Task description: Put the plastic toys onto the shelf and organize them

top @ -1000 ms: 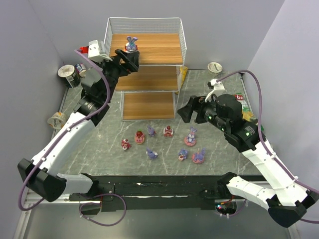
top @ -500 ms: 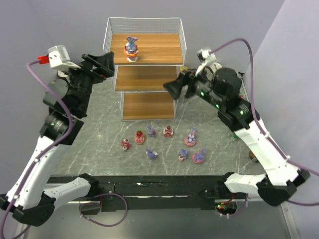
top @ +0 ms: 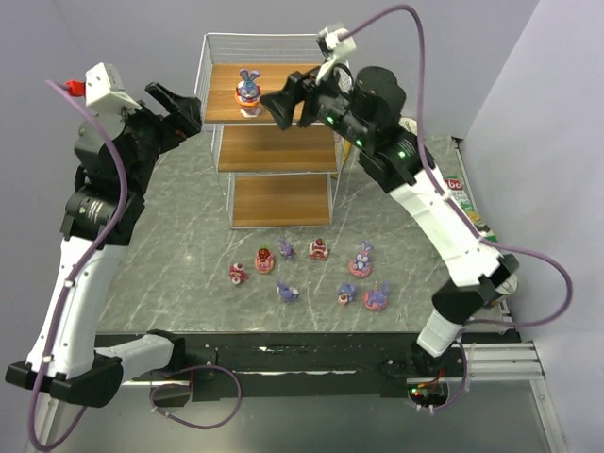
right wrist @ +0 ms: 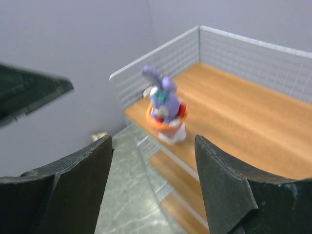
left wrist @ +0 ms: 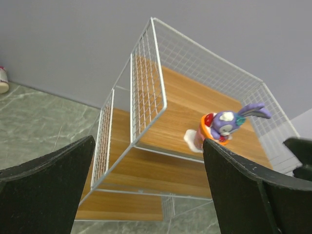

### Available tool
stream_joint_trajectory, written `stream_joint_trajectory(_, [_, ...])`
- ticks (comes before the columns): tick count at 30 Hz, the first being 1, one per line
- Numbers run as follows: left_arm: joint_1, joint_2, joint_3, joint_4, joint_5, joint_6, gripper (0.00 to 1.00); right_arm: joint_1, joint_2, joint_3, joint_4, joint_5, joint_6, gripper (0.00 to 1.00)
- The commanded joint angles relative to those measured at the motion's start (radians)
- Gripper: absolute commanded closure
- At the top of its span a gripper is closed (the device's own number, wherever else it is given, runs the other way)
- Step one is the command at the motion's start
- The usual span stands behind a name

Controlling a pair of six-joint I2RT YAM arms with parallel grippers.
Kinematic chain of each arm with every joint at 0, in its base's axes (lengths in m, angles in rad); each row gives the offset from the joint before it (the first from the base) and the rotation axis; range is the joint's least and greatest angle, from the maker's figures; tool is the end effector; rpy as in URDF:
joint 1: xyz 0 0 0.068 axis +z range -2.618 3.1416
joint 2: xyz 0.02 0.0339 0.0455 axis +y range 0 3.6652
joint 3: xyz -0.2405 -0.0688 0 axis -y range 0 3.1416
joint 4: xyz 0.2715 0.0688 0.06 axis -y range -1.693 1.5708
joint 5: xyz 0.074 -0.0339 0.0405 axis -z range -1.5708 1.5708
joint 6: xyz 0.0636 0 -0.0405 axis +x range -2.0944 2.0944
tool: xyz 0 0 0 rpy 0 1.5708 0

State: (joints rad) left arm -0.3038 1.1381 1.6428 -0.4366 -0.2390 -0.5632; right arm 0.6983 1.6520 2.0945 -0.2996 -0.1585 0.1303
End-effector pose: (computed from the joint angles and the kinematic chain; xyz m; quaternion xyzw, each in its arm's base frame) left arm 0.2557 -0.0644 0.5249 -0.1740 0.6608 -0.2309 0.6926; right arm 0.2958 0.2614 0.5432 -0.2403 0.6099 0.3507 0.6688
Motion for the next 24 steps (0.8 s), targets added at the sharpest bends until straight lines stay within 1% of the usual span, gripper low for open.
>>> stream_joint_trajectory(1, [0.034,0.014,0.005,-0.011,0.136,-0.02,0.01,0.003,0.103,0.155,0.014,-0.01,-0.043,0.26])
stream_joint_trajectory(5, [0.043,0.025,-0.003,0.013,0.173,-0.018,0.03,0.003,0.167,0.223,0.002,-0.019,-0.049,0.28])
stream_joint_trajectory(15, [0.048,0.054,-0.001,0.045,0.21,-0.01,0.08,0.001,0.196,0.188,0.045,-0.032,-0.038,0.35])
stream_joint_trajectory(21, [0.051,0.06,-0.009,0.049,0.199,-0.02,0.08,0.003,0.212,0.171,0.062,-0.042,-0.023,0.4])
stream_joint_trajectory(24, [0.052,0.068,0.003,0.045,0.187,-0.018,0.09,0.004,0.219,0.164,0.076,-0.033,-0.006,0.41])
